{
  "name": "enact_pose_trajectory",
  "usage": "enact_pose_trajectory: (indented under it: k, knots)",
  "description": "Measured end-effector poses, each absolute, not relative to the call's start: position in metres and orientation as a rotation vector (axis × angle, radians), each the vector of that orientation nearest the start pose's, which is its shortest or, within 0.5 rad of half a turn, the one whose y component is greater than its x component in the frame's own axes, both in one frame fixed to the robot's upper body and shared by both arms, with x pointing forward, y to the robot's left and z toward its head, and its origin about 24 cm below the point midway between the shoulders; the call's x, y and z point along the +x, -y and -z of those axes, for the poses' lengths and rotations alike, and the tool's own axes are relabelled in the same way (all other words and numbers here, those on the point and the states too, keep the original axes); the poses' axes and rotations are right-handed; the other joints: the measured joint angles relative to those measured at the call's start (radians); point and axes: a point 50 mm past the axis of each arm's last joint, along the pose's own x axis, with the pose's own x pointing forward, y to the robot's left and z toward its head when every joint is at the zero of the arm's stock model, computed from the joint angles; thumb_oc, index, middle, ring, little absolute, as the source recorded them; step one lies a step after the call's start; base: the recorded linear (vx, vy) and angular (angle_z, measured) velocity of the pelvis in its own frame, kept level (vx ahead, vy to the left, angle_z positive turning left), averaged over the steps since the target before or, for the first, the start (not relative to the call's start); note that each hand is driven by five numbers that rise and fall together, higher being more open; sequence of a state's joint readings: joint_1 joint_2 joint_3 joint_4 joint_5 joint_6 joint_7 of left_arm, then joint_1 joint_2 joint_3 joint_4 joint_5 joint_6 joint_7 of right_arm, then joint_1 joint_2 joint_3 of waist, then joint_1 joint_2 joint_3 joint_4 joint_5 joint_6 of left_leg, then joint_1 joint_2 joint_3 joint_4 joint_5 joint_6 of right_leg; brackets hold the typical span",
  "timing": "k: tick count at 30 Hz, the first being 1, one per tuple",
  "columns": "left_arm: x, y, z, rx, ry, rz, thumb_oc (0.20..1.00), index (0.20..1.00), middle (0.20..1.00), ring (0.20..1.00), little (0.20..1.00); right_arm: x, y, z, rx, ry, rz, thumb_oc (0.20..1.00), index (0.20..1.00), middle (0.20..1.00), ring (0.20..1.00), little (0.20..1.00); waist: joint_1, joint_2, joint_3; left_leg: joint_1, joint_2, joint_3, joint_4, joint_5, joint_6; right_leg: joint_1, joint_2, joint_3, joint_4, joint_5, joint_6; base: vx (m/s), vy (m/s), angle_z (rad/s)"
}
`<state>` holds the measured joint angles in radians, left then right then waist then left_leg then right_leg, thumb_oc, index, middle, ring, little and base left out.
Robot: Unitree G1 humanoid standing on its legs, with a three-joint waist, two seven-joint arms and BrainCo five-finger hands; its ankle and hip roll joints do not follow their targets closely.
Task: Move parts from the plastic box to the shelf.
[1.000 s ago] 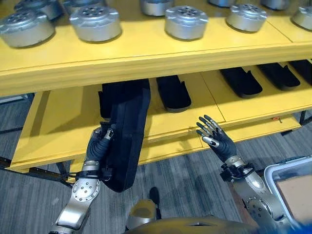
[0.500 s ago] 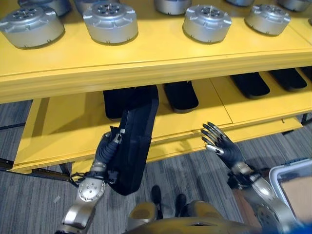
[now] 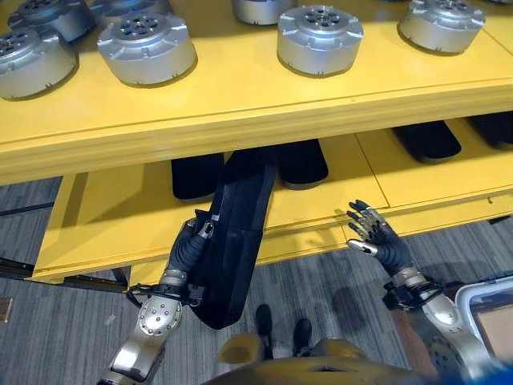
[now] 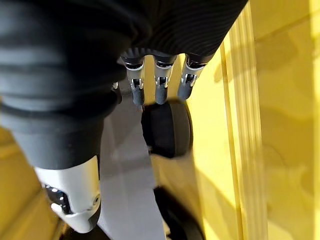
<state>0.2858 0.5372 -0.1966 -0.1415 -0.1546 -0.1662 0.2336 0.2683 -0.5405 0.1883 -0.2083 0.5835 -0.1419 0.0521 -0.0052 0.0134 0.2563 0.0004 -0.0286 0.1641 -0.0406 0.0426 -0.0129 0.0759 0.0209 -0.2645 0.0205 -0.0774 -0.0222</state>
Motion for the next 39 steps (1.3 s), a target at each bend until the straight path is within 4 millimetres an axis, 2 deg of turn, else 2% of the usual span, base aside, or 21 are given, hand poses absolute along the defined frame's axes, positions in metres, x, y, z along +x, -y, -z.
enact_pose_trajectory:
  k: [2,3,4,5,6,7,8,9,10,12,14,16,17,18,19,22,25,32,35,36,39]
  knots:
    - [0.200,-0.202,-0.040,0.278,0.011,0.039,0.200,0.200,0.200,0.200,0.200,0.202,0.200,-0.056,0.057,0.007,-0.215,1.000,1.000,1.000,1.000,1.000,-0.017,-0.009,0.043,-0.085,0.018,0.083,0.201,-0.078,-0.089,-0.017,-0.043,-0.026,0.048,-0.018,-0.062,0.01,0.051,0.26]
    - [0.203,-0.198,-0.041,0.266,0.018,0.058,0.200,0.200,0.200,0.200,0.200,0.204,0.197,-0.057,0.061,0.022,-0.198,1.000,1.000,1.000,1.000,1.000,-0.028,-0.029,0.059,-0.150,0.069,0.126,0.371,-0.115,-0.040,-0.010,-0.066,-0.033,0.050,-0.025,-0.067,0.07,0.232,0.04]
    - [0.203,-0.196,-0.039,0.216,0.007,0.046,0.200,0.200,0.200,0.200,0.200,0.205,0.195,-0.059,0.083,0.044,-0.190,1.000,1.000,1.000,1.000,1.000,-0.040,-0.031,0.060,-0.101,0.213,0.066,0.265,-0.084,-0.081,0.021,-0.080,0.000,0.050,-0.021,-0.046,0.03,0.442,-0.21]
    - [0.204,-0.194,-0.040,0.209,0.012,0.044,0.200,0.200,0.200,0.200,0.200,0.205,0.196,-0.061,0.081,0.053,-0.190,1.000,1.000,1.000,1.000,1.000,-0.055,-0.023,0.057,-0.068,0.257,0.040,0.190,-0.062,-0.093,0.032,-0.096,0.021,0.052,-0.021,-0.026,0.00,0.702,-0.97]
    - [0.205,-0.195,-0.040,0.205,0.016,0.026,0.200,0.200,0.200,0.200,0.200,0.203,0.201,-0.061,0.041,0.049,-0.197,1.000,1.000,1.000,1.000,1.000,-0.043,0.000,0.043,-0.026,0.305,-0.111,0.074,-0.018,-0.145,0.006,-0.127,0.105,0.075,-0.017,0.016,-0.04,0.634,-1.24]
    - [0.206,-0.196,-0.039,0.185,0.001,0.019,0.200,0.200,0.200,0.200,0.200,0.203,0.204,-0.061,0.019,0.034,-0.212,1.000,1.000,1.000,1.000,1.000,-0.037,0.004,0.041,-0.023,0.356,-0.114,0.059,0.000,-0.145,-0.040,-0.163,0.144,0.137,-0.031,0.032,-0.03,0.549,-1.18]
    - [0.211,-0.192,-0.030,0.143,-0.041,0.022,0.200,0.200,0.200,0.200,0.200,0.199,0.208,-0.056,0.006,-0.008,-0.217,1.000,1.000,1.000,1.000,1.000,-0.052,0.006,0.036,-0.038,0.387,-0.055,0.111,0.016,-0.121,-0.052,-0.221,0.119,0.191,-0.053,0.073,-0.08,0.456,-0.62]
    - [0.207,-0.188,-0.023,0.109,-0.073,0.015,0.200,0.200,0.200,0.200,0.200,0.191,0.215,-0.054,-0.031,-0.045,-0.233,1.000,1.000,1.000,1.000,1.000,-0.063,0.029,0.022,-0.040,0.387,-0.031,0.145,0.102,-0.078,-0.051,-0.265,0.111,0.206,-0.059,0.132,-0.12,0.555,-0.17]
    - [0.203,-0.186,-0.017,0.096,-0.097,0.015,0.200,0.200,0.200,0.200,0.200,0.185,0.223,-0.047,-0.050,-0.095,-0.222,1.000,1.000,1.000,1.000,1.000,-0.074,0.087,-0.015,-0.029,0.384,0.000,0.146,0.149,-0.106,-0.051,-0.284,0.113,0.207,-0.053,0.188,-0.08,0.598,0.15]
    - [0.210,-0.196,-0.024,0.137,-0.077,0.019,0.200,0.200,0.200,0.200,0.200,0.183,0.213,-0.039,0.017,-0.114,-0.223,1.000,1.000,1.000,1.000,1.000,-0.090,0.028,-0.005,-0.017,0.266,0.114,0.081,0.050,-0.092,-0.083,-0.414,0.061,0.260,-0.022,0.217,-0.03,0.454,0.59]
    - [0.212,-0.202,-0.026,0.166,-0.083,0.026,0.200,0.200,0.200,0.200,0.200,0.186,0.203,-0.035,0.079,-0.099,-0.202,1.000,1.000,1.000,1.000,1.000,-0.071,-0.003,-0.004,-0.008,0.201,0.118,0.065,0.049,-0.087,-0.078,-0.466,0.056,0.273,0.028,0.189,-0.04,0.309,0.41]
    - [0.212,-0.205,-0.029,0.184,-0.073,0.034,0.200,0.200,0.200,0.200,0.200,0.191,0.200,-0.046,0.081,-0.044,-0.198,1.000,1.000,1.000,1.000,1.000,-0.051,0.009,-0.002,0.016,0.199,0.108,0.012,0.067,-0.056,-0.087,-0.364,0.044,0.325,-0.069,0.199,0.03,0.285,0.39]
    - [0.211,-0.203,-0.028,0.179,-0.073,0.030,0.200,0.200,0.200,0.200,0.200,0.193,0.203,-0.051,0.086,-0.012,-0.170,1.000,1.000,1.000,1.000,1.000,-0.048,0.003,-0.012,0.016,0.178,0.115,0.002,0.065,-0.059,-0.045,-0.341,0.055,0.242,-0.106,0.199,0.02,0.162,0.49]
    - [0.209,-0.200,-0.028,0.177,-0.070,0.037,0.200,0.200,0.200,0.200,0.200,0.194,0.209,-0.053,0.101,0.006,-0.117,1.000,1.000,1.000,1.000,1.000,-0.050,-0.019,-0.014,-0.008,0.161,0.115,0.100,0.037,-0.045,-0.024,-0.372,0.059,0.195,-0.079,0.204,0.01,0.085,0.39]
    - [0.203,-0.206,-0.029,0.203,-0.071,0.011,0.200,0.200,0.200,0.200,0.200,0.191,0.207,-0.050,0.132,0.004,-0.106,1.000,1.000,1.000,1.000,1.000,-0.040,-0.029,-0.046,-0.018,0.140,0.120,0.115,-0.008,-0.063,0.024,-0.371,0.059,0.101,-0.023,0.201,0.00,0.033,0.12]
    - [0.195,-0.226,-0.042,0.245,-0.035,-0.056,0.200,0.200,0.200,0.200,0.200,0.179,0.193,-0.047,0.187,-0.011,-0.124,1.000,1.000,1.000,1.000,1.000,0.011,-0.111,-0.065,-0.020,0.142,0.115,0.070,0.023,-0.072,0.051,-0.350,0.041,0.022,0.044,0.232,-0.02,-0.039,0.06]
    - [0.177,-0.225,-0.033,0.265,-0.092,-0.012,0.200,0.200,0.200,0.200,0.200,0.176,0.190,-0.050,0.184,0.000,-0.167,1.000,1.000,1.000,1.000,1.000,0.028,-0.134,-0.074,-0.016,0.162,0.090,-0.008,0.081,-0.078,0.059,-0.309,-0.010,-0.006,0.048,0.226,-0.02,-0.101,0.30]
    - [0.167,-0.219,-0.025,0.250,-0.124,-0.022,0.200,0.200,0.200,0.200,0.200,0.185,0.188,-0.060,0.053,0.019,-0.312,1.000,1.000,1.000,1.000,1.000,0.076,-0.048,-0.022,-0.028,0.224,0.032,-0.032,0.129,-0.102,0.058,-0.238,-0.053,0.003,0.033,0.200,-0.11,-0.259,0.14]
    - [0.176,-0.216,-0.031,0.253,-0.083,-0.040,0.200,0.200,0.200,0.200,0.200,0.204,0.163,-0.073,0.021,0.097,-0.460,1.000,1.000,1.000,1.000,1.000,0.117,-0.024,0.001,-0.097,0.286,-0.016,0.015,0.147,-0.125,-0.032,-0.196,-0.074,0.140,-0.035,0.159,-0.06,-0.334,0.24]
    - [0.183,-0.214,-0.035,0.254,-0.051,-0.048,0.200,0.200,0.200,0.200,0.200,0.212,0.151,-0.078,0.000,0.133,-0.516,1.000,1.000,1.000,1.000,1.000,0.148,-0.017,0.021,-0.105,0.308,-0.038,0.010,0.147,-0.128,-0.064,-0.188,-0.086,0.238,-0.094,0.139,0.06,-0.236,0.41]
    - [0.185,-0.216,-0.037,0.245,-0.045,-0.073,0.200,0.200,0.200,0.200,0.200,0.211,0.144,-0.076,0.000,0.132,-0.549,1.000,1.000,1.000,1.000,1.000,0.190,-0.019,0.031,-0.104,0.328,-0.025,-0.012,0.120,-0.069,-0.065,-0.190,-0.134,0.318,-0.162,0.110,0.08,-0.147,0.70]
